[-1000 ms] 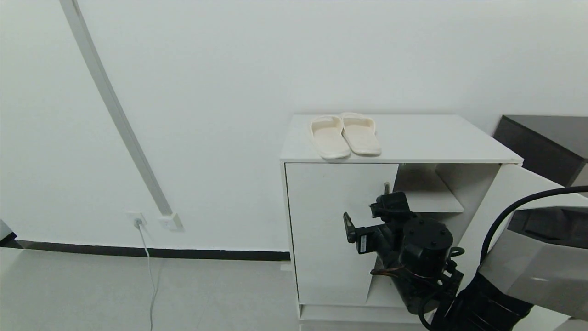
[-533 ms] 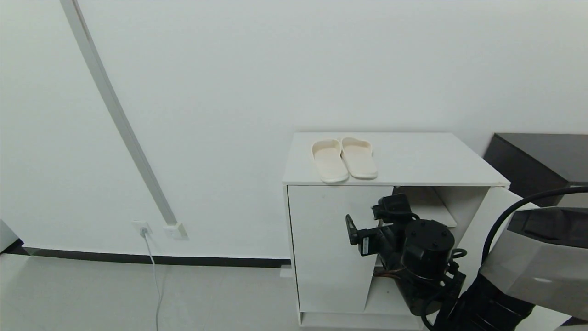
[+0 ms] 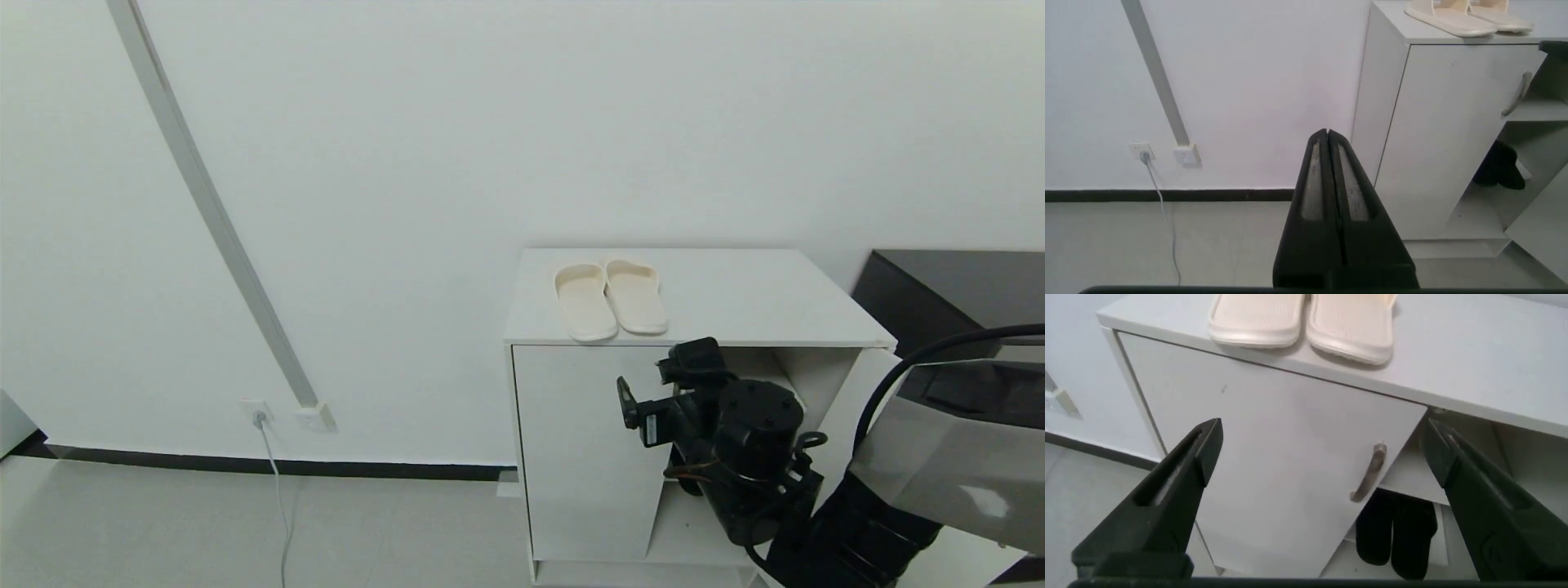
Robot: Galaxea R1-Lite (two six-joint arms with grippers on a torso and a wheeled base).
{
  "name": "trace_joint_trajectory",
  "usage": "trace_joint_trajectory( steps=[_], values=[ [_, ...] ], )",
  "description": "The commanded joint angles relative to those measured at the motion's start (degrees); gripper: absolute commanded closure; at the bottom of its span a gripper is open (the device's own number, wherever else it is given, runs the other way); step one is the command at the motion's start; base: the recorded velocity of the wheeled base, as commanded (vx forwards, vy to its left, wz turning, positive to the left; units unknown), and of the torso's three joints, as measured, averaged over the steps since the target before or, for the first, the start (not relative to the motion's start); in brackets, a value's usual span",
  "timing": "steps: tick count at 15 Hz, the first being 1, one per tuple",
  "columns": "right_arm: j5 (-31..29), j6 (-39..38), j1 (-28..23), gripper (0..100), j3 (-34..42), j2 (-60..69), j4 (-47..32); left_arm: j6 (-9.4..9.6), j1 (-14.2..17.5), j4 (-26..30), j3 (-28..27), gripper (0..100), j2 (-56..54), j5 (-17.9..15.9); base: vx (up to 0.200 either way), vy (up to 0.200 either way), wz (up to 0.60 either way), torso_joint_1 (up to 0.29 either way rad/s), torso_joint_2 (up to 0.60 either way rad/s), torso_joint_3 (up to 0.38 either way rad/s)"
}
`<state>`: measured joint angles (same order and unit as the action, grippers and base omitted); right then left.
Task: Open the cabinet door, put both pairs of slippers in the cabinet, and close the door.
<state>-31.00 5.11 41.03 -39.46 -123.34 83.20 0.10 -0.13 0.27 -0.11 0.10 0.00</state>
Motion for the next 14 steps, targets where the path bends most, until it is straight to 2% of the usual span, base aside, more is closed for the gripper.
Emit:
trace_joint_trajectory(
  steps=[1,5,7,8,12,14],
  values=[
    [0.1,-1.6,-1.6,0,-6.1,3.8,-8.7,-0.01,0.0,0.0,0.0,100,0.1,0.0,0.000,0.000,0.00,0.000,0.00,0.000],
    [1.9,-10.6,-2.0,0,-23.0,12.5,-43.0,-0.01,0.0,0.0,0.0,100,0.1,0.0,0.000,0.000,0.00,0.000,0.00,0.000],
    [1.9,-13.0,-2.0,0,-29.9,14.4,-53.7,-0.01,0.0,0.0,0.0,100,0.1,0.1,0.000,0.000,0.00,0.000,0.00,0.000],
    [1.9,-13.6,-1.9,0,-31.2,14.8,-56.0,-0.10,0.0,0.0,0.0,100,0.1,0.1,0.000,0.000,0.00,0.000,0.00,0.000],
    [3.5,-13.7,-0.8,0,-31.4,13.8,-56.6,-0.01,0.0,0.0,0.0,100,0.1,0.0,0.000,0.000,0.00,0.000,0.00,0.000],
    [3.8,-13.7,-0.3,0,-31.2,13.5,-56.4,-0.01,0.0,0.0,0.0,100,0.1,0.0,0.200,0.000,0.00,0.000,0.00,0.005]
  ],
)
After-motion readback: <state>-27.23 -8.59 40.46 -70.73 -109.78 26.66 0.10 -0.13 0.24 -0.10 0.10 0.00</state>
